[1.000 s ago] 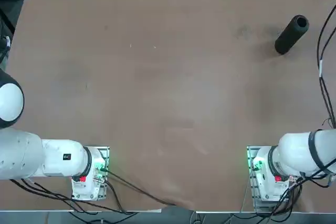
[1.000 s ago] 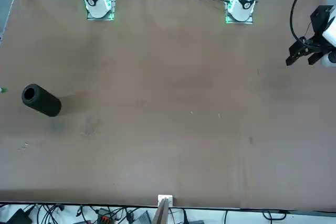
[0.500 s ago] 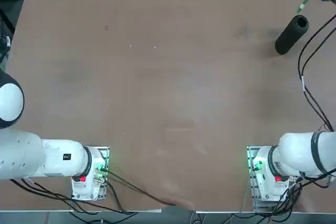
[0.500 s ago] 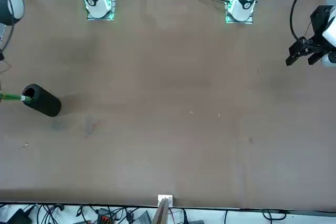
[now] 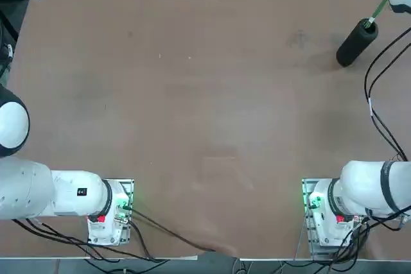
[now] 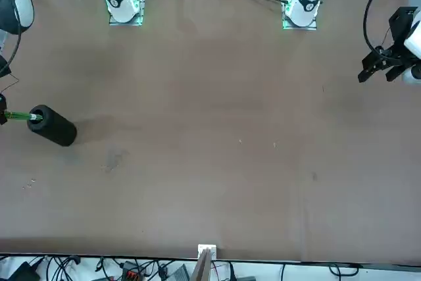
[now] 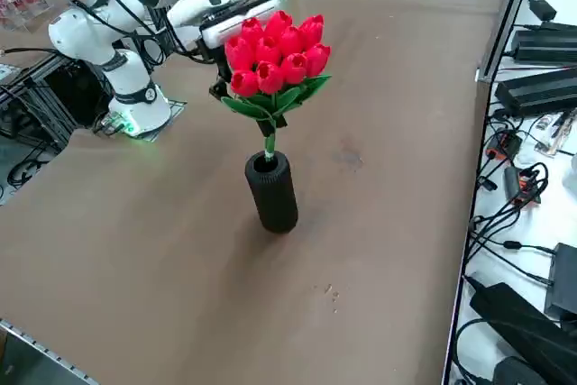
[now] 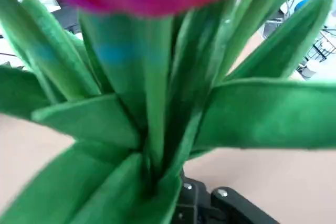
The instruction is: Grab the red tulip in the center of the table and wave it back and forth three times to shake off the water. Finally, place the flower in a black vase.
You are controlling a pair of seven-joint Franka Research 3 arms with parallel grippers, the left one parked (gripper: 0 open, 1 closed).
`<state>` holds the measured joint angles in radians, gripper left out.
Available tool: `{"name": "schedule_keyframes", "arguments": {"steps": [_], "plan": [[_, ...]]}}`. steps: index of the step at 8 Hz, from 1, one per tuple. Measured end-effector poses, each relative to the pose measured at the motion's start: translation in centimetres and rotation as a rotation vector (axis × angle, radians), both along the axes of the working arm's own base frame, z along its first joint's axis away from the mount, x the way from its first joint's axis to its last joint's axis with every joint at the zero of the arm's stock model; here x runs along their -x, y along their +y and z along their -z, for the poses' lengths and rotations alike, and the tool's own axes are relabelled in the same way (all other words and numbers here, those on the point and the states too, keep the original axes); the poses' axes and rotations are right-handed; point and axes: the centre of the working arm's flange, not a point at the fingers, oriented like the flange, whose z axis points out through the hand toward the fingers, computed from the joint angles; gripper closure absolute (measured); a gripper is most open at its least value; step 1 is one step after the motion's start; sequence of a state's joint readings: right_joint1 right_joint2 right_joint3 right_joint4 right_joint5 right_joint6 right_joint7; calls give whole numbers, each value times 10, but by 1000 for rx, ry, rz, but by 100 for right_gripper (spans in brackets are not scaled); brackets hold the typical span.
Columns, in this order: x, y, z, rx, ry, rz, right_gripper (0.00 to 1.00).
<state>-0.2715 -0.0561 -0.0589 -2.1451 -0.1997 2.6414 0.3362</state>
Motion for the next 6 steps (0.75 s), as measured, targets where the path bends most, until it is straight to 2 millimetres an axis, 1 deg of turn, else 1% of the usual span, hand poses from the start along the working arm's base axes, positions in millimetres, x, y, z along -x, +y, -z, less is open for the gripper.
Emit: {"name": "schedule_keyframes", "arguments": {"steps": [2,3,6], "plan": [[1,1,-1,2,-20,-2,88],[3,2,6,2,-37,-6,88],[12,2,43,-2,-78,-13,88]]}}
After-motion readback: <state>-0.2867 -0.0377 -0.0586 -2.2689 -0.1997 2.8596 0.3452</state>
